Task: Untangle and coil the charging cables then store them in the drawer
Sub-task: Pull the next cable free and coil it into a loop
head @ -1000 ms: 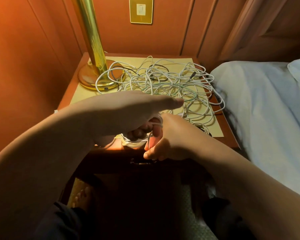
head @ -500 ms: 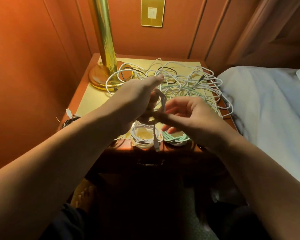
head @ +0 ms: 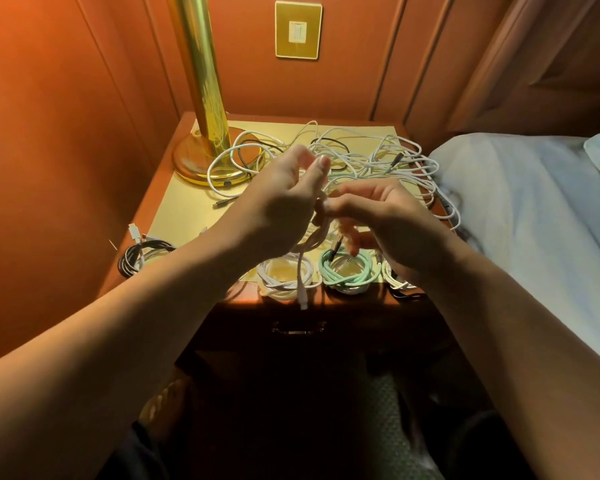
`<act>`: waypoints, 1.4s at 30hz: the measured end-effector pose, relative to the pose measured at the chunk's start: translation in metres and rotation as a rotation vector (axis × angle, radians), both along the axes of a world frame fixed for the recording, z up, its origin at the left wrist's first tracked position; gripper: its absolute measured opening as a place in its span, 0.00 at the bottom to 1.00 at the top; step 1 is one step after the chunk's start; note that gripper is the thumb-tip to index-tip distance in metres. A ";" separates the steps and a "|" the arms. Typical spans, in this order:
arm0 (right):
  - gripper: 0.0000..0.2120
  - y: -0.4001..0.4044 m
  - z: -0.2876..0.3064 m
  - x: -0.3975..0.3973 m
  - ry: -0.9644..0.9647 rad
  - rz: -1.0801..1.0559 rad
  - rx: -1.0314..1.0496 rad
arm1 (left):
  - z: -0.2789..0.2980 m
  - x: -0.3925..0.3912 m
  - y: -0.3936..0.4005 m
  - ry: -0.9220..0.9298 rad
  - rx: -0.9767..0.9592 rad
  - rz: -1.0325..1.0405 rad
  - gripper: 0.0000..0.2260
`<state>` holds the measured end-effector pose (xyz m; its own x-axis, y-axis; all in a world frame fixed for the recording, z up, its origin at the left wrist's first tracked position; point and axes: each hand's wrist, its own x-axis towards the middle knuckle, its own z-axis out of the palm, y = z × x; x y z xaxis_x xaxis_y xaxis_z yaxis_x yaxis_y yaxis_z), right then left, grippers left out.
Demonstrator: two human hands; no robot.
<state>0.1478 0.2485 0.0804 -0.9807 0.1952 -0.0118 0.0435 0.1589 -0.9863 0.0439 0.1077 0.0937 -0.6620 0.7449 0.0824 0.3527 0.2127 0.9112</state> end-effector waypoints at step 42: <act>0.22 -0.025 0.017 -0.016 -0.108 -0.111 -0.710 | 0.001 0.005 -0.021 -0.565 0.147 0.164 0.08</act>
<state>0.1319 0.2240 0.0972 -0.9418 0.2030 -0.2680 0.1248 -0.5293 -0.8392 0.0490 0.0863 0.0948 -0.7386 0.6369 -0.2209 -0.2210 0.0808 0.9719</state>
